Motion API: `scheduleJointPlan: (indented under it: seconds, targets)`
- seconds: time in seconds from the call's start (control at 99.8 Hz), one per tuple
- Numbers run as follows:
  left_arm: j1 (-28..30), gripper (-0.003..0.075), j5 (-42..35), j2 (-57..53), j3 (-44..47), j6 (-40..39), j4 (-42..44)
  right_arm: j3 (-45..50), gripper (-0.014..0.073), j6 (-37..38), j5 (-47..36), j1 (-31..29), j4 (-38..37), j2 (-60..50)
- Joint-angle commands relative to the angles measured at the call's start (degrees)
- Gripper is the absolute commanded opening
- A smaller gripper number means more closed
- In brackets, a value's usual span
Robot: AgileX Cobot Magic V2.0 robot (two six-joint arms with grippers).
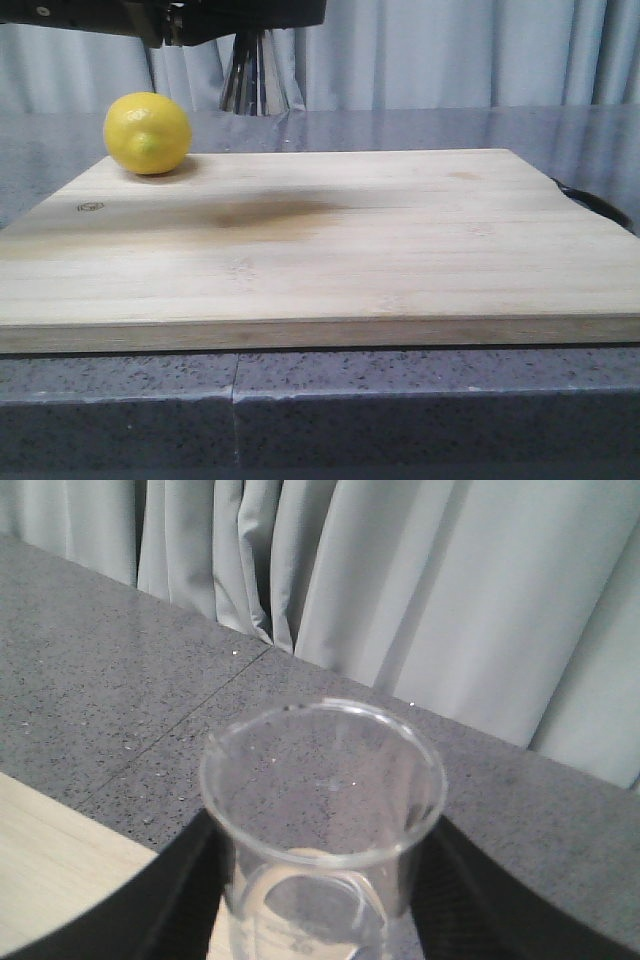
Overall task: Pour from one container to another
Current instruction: 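Tilt the beaker upright and lower it onto the board, releasing it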
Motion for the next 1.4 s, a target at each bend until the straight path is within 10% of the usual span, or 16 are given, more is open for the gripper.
scheduleJointPlan:
  seconds: [0.0, 0.531, 1.393]
  targets:
    - [-0.4, 0.0190, 5.6, -2.6, -1.5, -0.5, -5.3, 2.2, 0.0269, 1.6, -12.7, -3.5, 0.5, -1.9]
    - [-0.4, 0.0190, 5.6, -2.6, -1.5, -0.5, -5.3, 10.9, 0.0269, 1.5, -40.2, -12.6, -0.5, 10.8]
    - [-0.4, 0.0190, 5.6, -2.6, -1.5, -0.5, -5.3, 10.9, 0.0269, -10.3, -49.9, -12.5, -2.8, 25.4]
